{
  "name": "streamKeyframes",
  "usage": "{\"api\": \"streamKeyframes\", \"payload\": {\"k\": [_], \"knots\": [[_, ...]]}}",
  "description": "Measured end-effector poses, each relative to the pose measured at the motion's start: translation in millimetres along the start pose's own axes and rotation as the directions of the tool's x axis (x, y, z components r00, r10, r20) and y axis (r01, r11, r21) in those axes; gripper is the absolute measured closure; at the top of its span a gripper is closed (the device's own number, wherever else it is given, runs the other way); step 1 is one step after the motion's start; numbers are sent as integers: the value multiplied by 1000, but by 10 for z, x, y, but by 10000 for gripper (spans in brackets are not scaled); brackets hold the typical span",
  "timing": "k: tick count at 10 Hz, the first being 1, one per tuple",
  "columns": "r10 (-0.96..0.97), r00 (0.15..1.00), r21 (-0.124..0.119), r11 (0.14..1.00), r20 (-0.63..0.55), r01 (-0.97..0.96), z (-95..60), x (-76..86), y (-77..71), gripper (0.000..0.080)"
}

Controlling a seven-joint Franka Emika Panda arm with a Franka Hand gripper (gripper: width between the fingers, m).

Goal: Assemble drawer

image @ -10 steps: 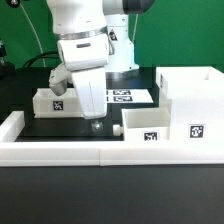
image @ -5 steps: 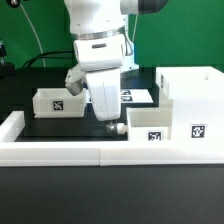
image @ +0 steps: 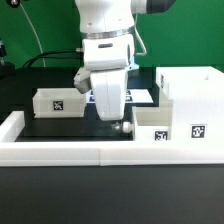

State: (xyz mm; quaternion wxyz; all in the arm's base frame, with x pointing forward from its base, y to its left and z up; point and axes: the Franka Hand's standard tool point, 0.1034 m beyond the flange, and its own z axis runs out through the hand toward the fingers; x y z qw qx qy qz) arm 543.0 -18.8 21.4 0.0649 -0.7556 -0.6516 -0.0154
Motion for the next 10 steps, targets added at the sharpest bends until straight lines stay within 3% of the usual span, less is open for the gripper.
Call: {"api": "streamKeyframes", "payload": {"k": [10], "knots": [[98, 995, -3, 995, 7, -98, -4, 28, 8, 150]]}}
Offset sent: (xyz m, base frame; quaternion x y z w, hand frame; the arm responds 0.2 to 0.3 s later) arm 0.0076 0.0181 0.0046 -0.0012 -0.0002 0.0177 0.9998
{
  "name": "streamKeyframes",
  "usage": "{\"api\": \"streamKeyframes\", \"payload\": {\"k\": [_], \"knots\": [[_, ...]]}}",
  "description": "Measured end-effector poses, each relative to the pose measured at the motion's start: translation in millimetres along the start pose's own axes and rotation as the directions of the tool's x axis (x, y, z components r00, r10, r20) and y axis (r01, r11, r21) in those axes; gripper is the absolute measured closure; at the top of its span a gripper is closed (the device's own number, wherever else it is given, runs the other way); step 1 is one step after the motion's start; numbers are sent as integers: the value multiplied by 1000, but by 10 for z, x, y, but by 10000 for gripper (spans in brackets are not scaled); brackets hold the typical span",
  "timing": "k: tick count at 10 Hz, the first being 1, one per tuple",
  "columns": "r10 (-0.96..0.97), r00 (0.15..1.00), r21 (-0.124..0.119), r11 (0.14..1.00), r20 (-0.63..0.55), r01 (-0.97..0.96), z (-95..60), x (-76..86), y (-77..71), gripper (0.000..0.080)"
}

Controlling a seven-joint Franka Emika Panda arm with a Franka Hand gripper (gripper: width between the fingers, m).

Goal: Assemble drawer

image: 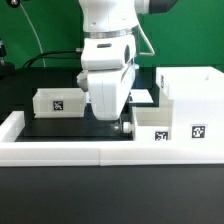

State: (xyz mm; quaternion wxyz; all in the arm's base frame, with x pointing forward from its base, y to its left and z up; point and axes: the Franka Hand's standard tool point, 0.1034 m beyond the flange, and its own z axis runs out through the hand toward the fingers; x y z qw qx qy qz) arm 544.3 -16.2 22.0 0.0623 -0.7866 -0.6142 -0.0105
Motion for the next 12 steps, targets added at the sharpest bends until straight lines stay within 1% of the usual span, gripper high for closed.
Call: {"api": "streamKeyframes", "payload": {"k": [1, 2, 3, 7, 8, 9, 12], "knots": [[-22, 1000, 2, 1000, 1, 22, 2, -14, -2, 150], [-104, 995, 11, 994, 5, 104, 13, -71, -12, 150], [-132, 991, 30, 991, 13, 131, 35, -94, -45, 150], [-119, 993, 29, 993, 12, 119, 39, -91, -44, 150], [-209, 978, 38, 977, 8, 209, 59, -93, -49, 150], [-228, 974, 42, 973, 17, 227, 74, -64, -49, 150], [-203, 978, 41, 979, 47, 201, 76, -47, -43, 150]]}}
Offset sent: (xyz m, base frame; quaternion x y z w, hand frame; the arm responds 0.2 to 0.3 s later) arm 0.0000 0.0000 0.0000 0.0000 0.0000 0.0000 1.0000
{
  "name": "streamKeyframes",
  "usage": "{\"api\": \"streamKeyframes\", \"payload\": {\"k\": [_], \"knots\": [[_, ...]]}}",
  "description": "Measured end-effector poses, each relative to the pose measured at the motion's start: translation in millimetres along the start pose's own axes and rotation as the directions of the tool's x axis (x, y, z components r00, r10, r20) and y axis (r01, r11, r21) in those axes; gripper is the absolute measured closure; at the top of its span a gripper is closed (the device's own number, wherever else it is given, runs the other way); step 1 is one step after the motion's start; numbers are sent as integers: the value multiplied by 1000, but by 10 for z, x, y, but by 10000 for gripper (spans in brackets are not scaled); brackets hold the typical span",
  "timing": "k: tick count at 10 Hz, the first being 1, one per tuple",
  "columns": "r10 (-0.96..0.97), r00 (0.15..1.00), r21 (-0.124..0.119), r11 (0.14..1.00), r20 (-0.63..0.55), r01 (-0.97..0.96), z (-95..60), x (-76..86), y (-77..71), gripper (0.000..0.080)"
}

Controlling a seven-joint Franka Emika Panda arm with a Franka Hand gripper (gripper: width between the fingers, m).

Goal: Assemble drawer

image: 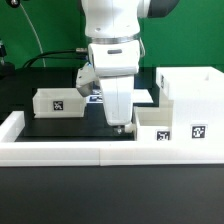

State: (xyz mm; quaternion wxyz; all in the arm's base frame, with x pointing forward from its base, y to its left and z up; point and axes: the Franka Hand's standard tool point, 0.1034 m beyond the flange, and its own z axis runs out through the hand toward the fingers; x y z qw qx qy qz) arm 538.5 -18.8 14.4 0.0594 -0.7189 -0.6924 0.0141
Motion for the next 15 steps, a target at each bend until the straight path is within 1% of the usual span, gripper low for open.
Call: {"api": "streamKeyframes", "payload": {"k": [4, 6, 8, 9, 10, 11, 12, 13, 14, 15], "knots": [[84, 996, -1, 996, 1, -84, 0, 38, 6, 150], [89, 996, -1, 996, 1, -89, 1, 32, 5, 150], [89, 996, -1, 996, 1, -89, 1, 30, 5, 150], [2, 1000, -2, 1000, 1, -2, 1, -23, 13, 150], [-104, 995, -6, 995, -1, 104, -10, -144, 44, 150], [-121, 993, -6, 993, 0, 121, -65, -154, 111, 150], [-160, 987, -6, 987, -1, 160, -109, -120, 184, 150], [-160, 987, -1, 987, -2, 160, -143, -82, 253, 150], [-148, 989, -5, 989, 0, 148, -182, -16, 310, 150], [-124, 992, -7, 992, 0, 124, -193, 60, 326, 150]]}}
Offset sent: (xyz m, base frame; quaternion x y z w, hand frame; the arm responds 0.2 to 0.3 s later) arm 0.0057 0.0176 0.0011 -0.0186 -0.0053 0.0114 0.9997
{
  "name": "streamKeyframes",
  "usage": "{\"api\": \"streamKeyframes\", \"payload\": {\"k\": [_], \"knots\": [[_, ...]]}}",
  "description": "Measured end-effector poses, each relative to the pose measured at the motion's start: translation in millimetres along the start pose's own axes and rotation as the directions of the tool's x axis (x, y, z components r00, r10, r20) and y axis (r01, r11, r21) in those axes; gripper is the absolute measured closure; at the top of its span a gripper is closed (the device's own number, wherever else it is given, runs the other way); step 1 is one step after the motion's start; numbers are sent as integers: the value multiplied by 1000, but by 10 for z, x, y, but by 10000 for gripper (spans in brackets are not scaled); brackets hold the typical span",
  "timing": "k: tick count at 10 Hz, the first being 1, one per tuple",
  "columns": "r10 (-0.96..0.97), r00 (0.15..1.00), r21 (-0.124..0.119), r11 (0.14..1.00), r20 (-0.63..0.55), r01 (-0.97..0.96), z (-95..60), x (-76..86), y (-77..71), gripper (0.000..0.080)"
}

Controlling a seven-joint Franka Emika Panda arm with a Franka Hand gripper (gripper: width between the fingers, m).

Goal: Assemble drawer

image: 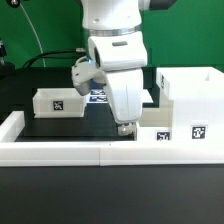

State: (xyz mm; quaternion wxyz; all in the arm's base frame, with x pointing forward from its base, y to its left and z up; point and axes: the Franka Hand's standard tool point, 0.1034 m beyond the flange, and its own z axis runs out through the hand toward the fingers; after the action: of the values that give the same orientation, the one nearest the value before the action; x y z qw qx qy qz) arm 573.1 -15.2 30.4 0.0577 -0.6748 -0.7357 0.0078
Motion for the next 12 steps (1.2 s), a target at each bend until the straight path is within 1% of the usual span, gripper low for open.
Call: {"api": "streamKeyframes", "payload": {"k": [2, 4, 5, 6, 10, 11, 12], "knots": [[51, 999, 2, 999, 1, -51, 11, 180, 18, 150], [73, 997, 13, 997, 2, -73, 67, 350, -24, 150], [68, 998, 13, 998, 2, -68, 81, 405, -32, 150], [65, 998, 7, 998, 2, -65, 83, 395, -27, 150], [76, 997, 11, 997, 2, -76, 86, 105, -88, 150], [83, 997, 15, 996, 1, -83, 98, 78, -114, 150], [89, 996, 20, 996, 1, -89, 117, 88, -152, 150]]}}
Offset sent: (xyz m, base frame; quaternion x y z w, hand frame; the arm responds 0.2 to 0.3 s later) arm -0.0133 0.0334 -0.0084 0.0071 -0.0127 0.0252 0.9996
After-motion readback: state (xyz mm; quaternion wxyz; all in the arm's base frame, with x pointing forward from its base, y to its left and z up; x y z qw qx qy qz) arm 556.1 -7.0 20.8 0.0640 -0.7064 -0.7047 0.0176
